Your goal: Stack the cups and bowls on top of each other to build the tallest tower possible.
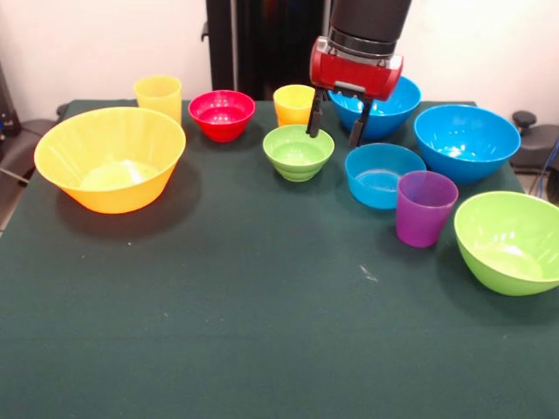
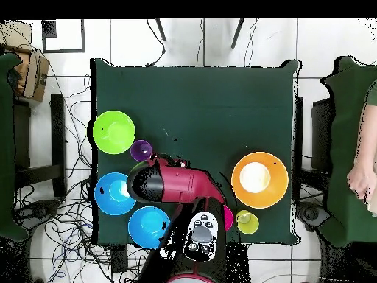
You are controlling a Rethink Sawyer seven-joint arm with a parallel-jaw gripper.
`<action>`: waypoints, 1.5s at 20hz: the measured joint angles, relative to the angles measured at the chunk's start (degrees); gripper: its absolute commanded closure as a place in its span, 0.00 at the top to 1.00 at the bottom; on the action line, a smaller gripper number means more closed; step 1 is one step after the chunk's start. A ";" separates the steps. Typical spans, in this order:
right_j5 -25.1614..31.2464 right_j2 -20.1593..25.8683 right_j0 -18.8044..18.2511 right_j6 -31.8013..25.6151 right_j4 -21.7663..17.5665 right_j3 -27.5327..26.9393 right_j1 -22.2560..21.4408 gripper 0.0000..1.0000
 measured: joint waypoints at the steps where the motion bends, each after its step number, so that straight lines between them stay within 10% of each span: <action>1: -0.12 0.00 0.02 0.00 -0.01 0.02 0.02 1.00; 30: -3.13 -0.69 3.99 0.00 0.00 9.88 -8.31 1.00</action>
